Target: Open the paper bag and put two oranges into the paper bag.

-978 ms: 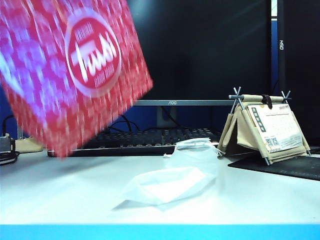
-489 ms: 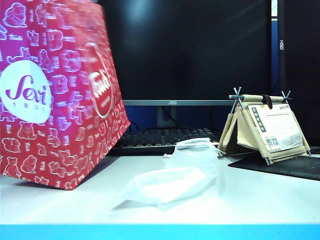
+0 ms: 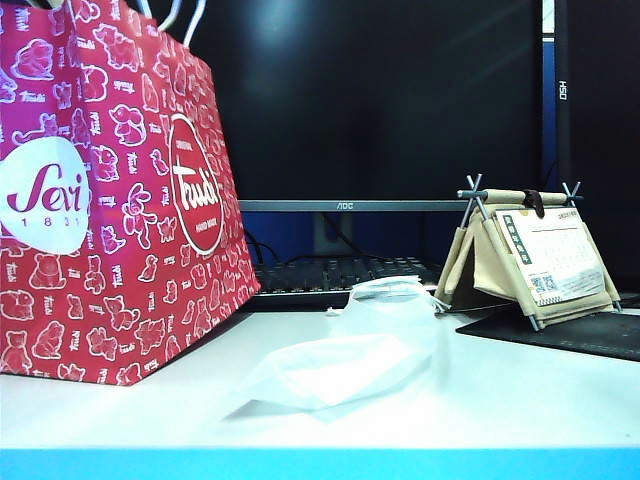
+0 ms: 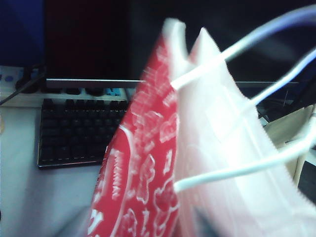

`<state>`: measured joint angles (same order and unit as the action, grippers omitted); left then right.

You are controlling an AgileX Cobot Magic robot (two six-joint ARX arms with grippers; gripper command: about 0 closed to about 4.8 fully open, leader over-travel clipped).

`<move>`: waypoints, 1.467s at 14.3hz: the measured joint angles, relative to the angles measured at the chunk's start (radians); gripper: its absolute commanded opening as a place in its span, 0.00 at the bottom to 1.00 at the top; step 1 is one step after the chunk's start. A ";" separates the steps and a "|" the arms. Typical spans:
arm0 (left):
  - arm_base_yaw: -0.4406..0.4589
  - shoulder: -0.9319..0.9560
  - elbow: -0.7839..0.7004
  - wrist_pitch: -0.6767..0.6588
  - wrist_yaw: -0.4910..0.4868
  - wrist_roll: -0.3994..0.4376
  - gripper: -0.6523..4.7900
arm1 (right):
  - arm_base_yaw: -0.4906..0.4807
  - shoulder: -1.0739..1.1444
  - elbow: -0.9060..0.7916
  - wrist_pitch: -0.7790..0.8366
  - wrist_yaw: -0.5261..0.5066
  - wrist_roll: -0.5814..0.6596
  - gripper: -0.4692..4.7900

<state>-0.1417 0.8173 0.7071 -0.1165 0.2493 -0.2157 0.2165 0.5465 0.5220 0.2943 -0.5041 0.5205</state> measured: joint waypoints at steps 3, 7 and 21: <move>0.000 -0.016 0.005 -0.007 -0.001 -0.002 0.71 | 0.000 -0.001 0.000 0.000 -0.008 0.007 0.08; 0.000 -0.129 0.081 0.004 -0.113 0.126 0.71 | -0.001 -0.028 0.000 0.000 -0.012 0.007 0.08; 0.000 -0.811 -0.249 -0.233 -0.247 0.137 0.55 | -0.004 -0.434 -0.134 -0.551 0.210 -0.182 0.08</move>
<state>-0.1421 0.0067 0.4576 -0.3496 0.0025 -0.0784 0.2127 0.1127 0.3885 -0.2569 -0.2939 0.3389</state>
